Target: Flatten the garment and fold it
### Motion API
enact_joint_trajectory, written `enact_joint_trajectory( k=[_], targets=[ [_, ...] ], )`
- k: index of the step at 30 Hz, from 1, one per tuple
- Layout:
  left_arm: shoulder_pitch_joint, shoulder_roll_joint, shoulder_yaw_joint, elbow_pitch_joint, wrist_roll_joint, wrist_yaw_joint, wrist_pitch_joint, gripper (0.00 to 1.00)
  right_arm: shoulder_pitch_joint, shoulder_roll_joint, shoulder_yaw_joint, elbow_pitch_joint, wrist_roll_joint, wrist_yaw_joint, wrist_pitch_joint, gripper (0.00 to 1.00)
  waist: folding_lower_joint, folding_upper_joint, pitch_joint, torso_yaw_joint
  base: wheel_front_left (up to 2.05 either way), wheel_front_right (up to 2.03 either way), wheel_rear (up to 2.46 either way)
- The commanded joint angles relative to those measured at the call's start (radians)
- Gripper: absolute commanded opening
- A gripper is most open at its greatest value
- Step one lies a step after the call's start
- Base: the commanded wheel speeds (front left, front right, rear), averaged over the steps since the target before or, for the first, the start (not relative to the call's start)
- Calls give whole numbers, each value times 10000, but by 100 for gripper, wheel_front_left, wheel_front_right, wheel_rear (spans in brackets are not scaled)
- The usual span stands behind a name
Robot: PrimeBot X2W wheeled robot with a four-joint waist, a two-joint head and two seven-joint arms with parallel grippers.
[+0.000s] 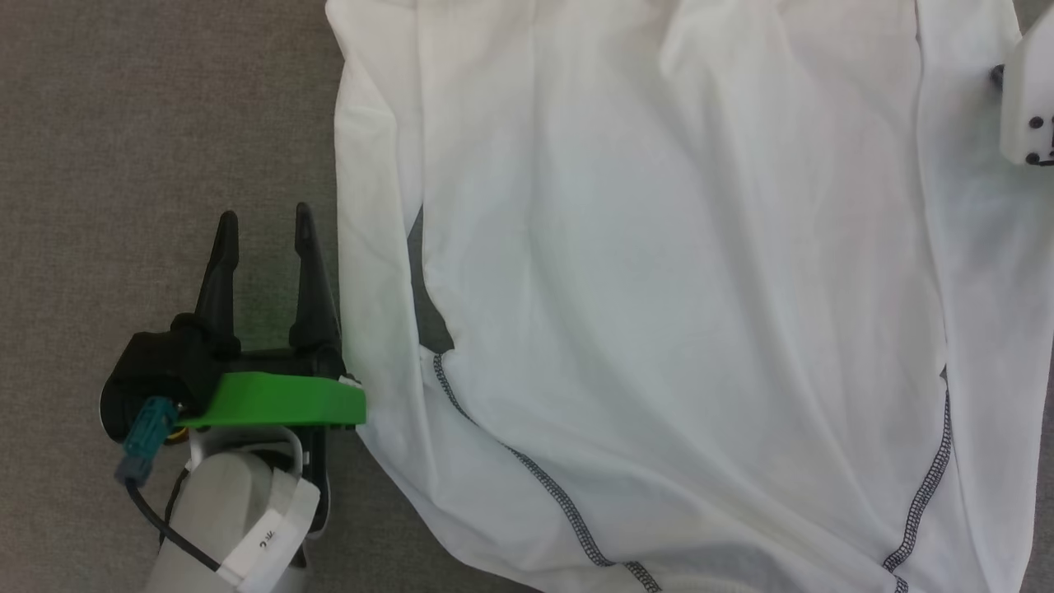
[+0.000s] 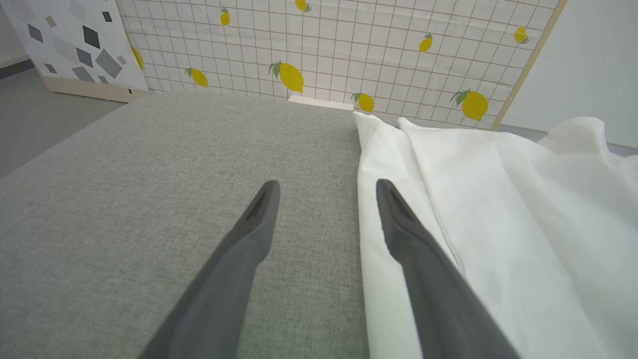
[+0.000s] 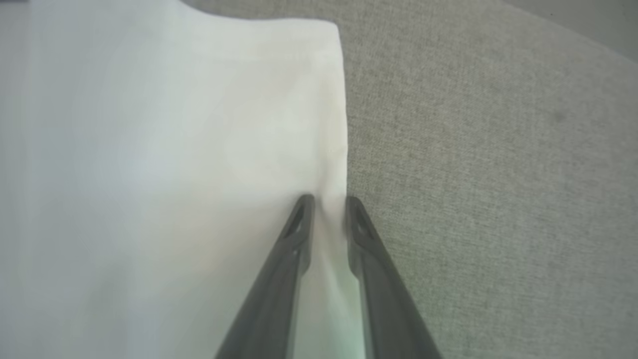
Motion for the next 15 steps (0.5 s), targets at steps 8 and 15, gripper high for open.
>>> enact_joint_trajectory(
  k=[8, 15],
  targets=[
    [110, -134, 200, 350, 172, -250, -47, 100, 570, 227, -1177, 198, 134, -13, -1295, 0, -2, 99, -1039, -119, 0, 0, 0],
    [603, -149, 393, 636, 123, -381, -47, 100, 1349, 178, -1692, -734, 908, -13, -2125, 0, -2, 99, -2370, -326, 0, 0, 0]
  ],
)
